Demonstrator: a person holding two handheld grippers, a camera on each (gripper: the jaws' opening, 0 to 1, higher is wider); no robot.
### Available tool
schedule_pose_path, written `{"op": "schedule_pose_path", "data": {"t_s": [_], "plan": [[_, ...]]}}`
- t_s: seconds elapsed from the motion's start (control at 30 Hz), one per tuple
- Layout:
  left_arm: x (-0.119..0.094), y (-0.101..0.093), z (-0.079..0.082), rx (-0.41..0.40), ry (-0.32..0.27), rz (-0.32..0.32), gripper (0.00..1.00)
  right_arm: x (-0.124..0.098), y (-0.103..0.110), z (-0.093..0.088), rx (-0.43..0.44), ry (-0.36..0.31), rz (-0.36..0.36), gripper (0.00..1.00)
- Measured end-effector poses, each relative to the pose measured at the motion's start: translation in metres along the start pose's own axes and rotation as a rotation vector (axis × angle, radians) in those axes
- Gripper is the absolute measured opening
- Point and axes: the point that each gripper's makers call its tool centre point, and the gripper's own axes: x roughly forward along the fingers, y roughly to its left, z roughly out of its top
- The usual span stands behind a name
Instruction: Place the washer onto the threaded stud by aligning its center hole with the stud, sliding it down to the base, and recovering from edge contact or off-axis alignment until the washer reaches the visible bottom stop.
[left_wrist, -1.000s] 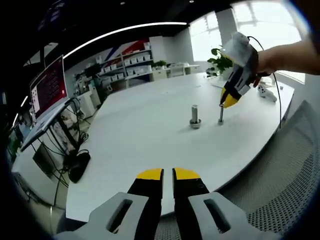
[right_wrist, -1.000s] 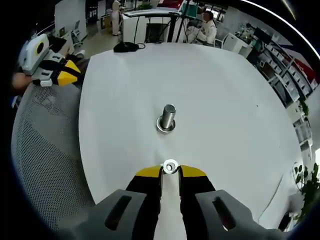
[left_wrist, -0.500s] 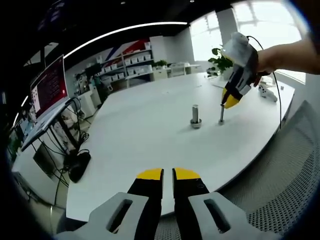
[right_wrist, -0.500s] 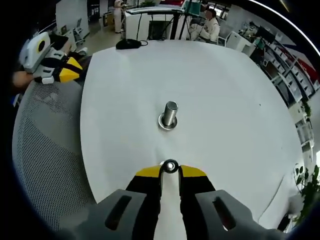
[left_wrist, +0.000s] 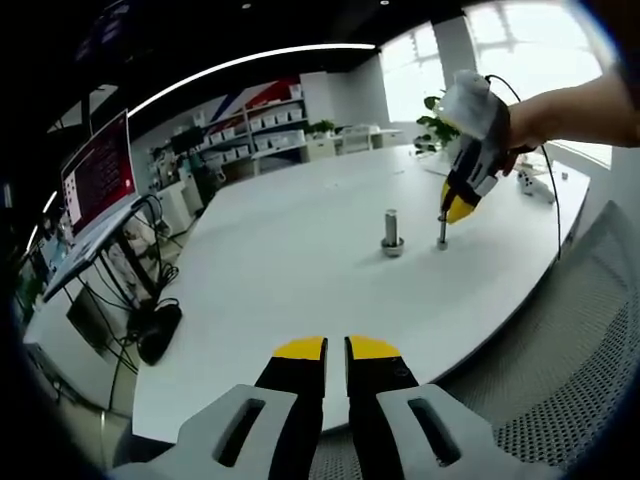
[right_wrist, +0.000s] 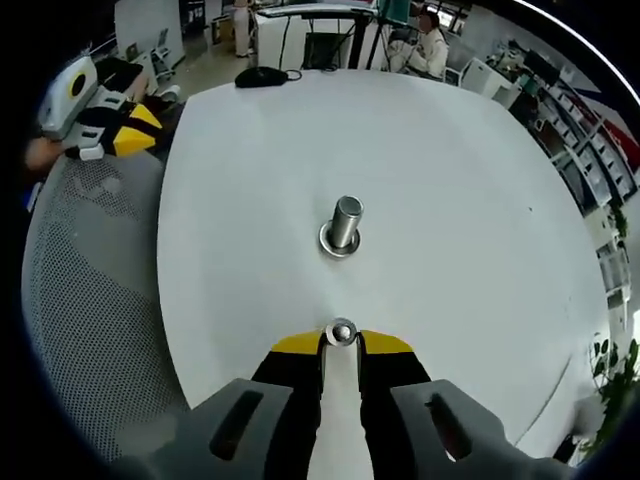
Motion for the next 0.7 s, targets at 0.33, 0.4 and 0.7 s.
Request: {"op": "schedule_pose_path", "data": {"t_s": [0.33,0.4,0.7], "plan": [[0.001,0.000,-0.002,0.001,0.009,0.001,0.05,0.020,0.004,-0.008,-0.009,0.047,0.032,0.14],[0.002,0.000,-0.003,0.001,0.012,0.001,0.05,0.023,0.005,-0.010,-0.013,0.062,0.037,0.13],[0.003,-0.001,-0.004,0.006,0.024,-0.007,0.05,0.026,0.007,-0.023,0.010,0.093,0.049,0.09]]}}
